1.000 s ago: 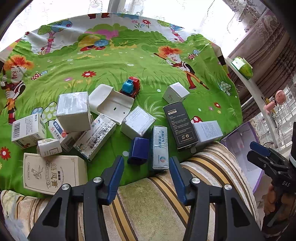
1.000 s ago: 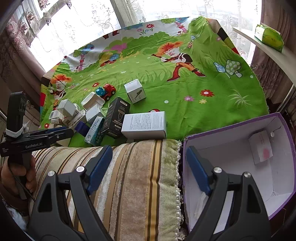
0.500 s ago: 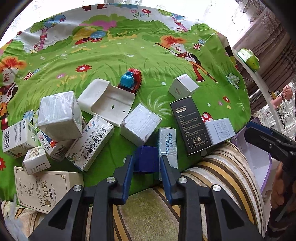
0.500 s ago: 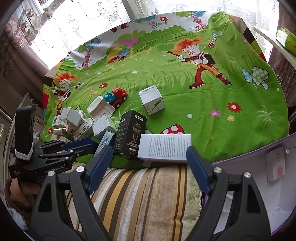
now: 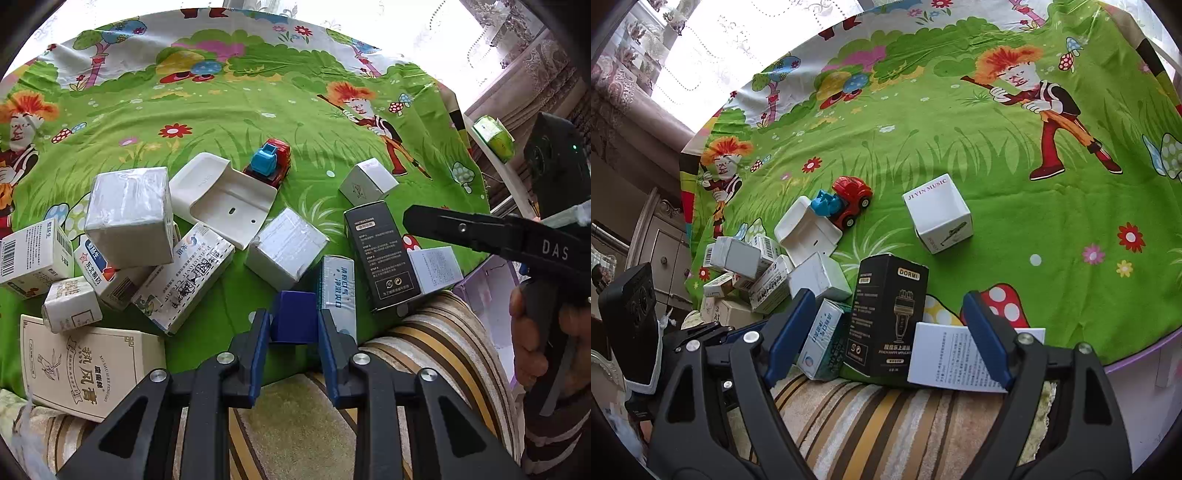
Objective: Organize rigid objects
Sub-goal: 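Grasp the navy blue cube with left gripper while right gripper grasps the black DORMI box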
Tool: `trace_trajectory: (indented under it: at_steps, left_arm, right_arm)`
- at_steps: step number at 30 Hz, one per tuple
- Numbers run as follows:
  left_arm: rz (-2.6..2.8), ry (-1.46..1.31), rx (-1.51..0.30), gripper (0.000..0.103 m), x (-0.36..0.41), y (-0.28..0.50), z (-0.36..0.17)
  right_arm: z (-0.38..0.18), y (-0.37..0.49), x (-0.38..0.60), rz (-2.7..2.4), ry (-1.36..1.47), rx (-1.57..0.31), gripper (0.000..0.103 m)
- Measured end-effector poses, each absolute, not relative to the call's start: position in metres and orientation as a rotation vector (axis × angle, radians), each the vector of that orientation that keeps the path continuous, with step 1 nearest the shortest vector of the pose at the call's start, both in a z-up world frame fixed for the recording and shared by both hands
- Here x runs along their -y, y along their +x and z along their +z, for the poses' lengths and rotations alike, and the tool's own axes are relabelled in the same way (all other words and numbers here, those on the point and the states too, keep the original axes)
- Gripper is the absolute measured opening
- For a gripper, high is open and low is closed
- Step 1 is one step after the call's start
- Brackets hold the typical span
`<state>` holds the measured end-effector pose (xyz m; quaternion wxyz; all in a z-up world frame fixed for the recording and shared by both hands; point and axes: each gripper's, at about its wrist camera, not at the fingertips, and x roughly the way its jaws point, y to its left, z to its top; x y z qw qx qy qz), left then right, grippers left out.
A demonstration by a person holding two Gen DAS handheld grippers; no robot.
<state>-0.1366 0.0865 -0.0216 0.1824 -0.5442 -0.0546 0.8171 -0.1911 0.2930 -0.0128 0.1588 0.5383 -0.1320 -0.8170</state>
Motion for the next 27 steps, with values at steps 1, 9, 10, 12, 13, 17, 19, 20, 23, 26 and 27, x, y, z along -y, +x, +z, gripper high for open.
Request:
trace_trajectory:
  at_steps: [1,9,10,12,13,17,19,20,23,26,27]
  left_arm:
    - [2.308,-1.532,0.157,0.027,-0.086,-0.136,-0.021]
    - [2.311,-1.521,0.175,0.027,-0.083,-0.136,-0.021]
    - [2.311,-1.519,0.18,0.027,-0.083,-0.136,-0.021]
    - [2.313,-1.518,0.19,0.027,-0.081,-0.136,-0.021]
    - [2.313,-1.517,0.195,0.027,-0.081,-0.136,-0.021]
    - [2.312,-1.516,0.204,0.027,-0.08,-0.136,-0.022]
    - [2.312,-1.517,0.204,0.027,-0.08,-0.135,-0.022]
    - [2.312,-1.516,0.205,0.027,-0.08,-0.135,-0.022]
    - [2.312,-1.516,0.211,0.027,-0.08,-0.135,-0.023]
    - [2.313,-1.514,0.216,0.027,-0.08,-0.135,-0.023]
    - [2.313,-1.513,0.216,0.027,-0.08,-0.135,-0.023]
  right_arm:
    - [-0.016,-0.194,-0.292,-2.321,1.549,0.379,0.084]
    - [-0.033,-0.209,-0.285,-2.261,1.606,0.379,0.084]
    - [-0.035,-0.21,-0.285,-2.259,1.61,0.378,0.084]
    - [-0.038,-0.213,-0.284,-2.249,1.619,0.383,0.084]
    - [-0.039,-0.214,-0.284,-2.245,1.624,0.383,0.084]
    - [-0.046,-0.216,-0.28,-2.229,1.639,0.379,0.084]
    - [-0.049,-0.216,-0.279,-2.225,1.644,0.377,0.084]
    - [-0.049,-0.217,-0.278,-2.229,1.645,0.371,0.084]
    - [-0.051,-0.218,-0.276,-2.216,1.649,0.378,0.078]
    - [-0.053,-0.217,-0.271,-2.215,1.658,0.347,0.06]
    - [-0.053,-0.217,-0.27,-2.213,1.659,0.347,0.057]
